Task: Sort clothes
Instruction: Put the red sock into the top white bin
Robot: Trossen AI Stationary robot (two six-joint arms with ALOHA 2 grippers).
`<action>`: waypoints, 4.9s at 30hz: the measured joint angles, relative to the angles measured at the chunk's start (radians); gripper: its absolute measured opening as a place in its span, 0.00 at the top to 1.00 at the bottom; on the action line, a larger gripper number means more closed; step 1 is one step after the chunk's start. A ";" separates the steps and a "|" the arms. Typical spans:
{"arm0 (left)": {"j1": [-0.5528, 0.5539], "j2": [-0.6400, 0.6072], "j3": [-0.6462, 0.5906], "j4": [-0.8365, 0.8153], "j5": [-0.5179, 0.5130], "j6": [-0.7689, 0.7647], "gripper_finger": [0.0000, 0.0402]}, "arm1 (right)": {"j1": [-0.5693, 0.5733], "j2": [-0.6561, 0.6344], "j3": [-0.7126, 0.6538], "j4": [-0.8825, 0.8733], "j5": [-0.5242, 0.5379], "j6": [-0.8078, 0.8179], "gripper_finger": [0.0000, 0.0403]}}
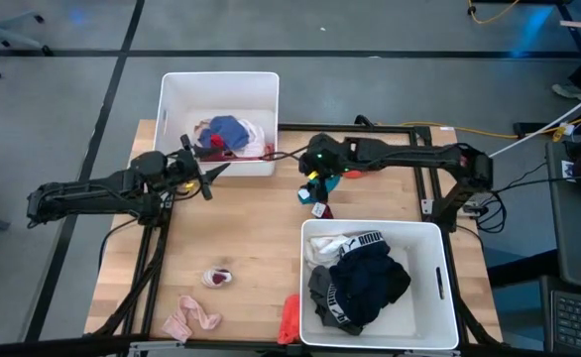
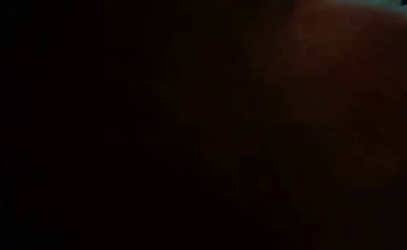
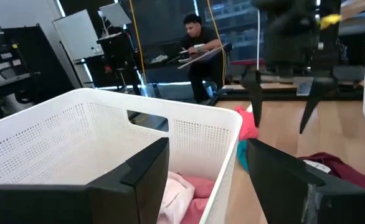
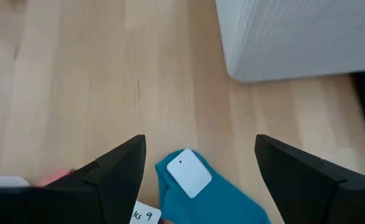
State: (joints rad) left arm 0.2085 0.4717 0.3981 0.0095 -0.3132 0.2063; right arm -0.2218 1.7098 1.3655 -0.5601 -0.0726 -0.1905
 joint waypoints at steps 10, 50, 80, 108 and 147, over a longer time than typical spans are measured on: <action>0.000 0.000 0.000 0.000 -0.001 0.011 0.50 | 0.002 0.100 0.000 -0.100 -0.081 -0.003 0.25; 0.000 0.000 0.000 -0.001 -0.002 0.032 0.50 | 0.097 0.315 0.021 0.111 0.175 -0.203 0.25; 0.000 0.006 0.000 -0.020 -0.004 -0.002 0.50 | 0.119 0.386 0.059 0.055 0.027 -0.075 0.65; 0.000 0.009 0.000 -0.029 -0.004 -0.018 0.50 | 0.085 0.175 0.379 0.071 -0.045 -0.213 0.91; 0.000 0.009 0.000 -0.053 -0.005 -0.049 0.50 | -0.093 0.310 0.427 0.457 0.066 0.029 0.31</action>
State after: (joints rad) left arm 0.2081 0.4805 0.3985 -0.0432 -0.3180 0.1570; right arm -0.3145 2.0199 1.7928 -0.1028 -0.0071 -0.1616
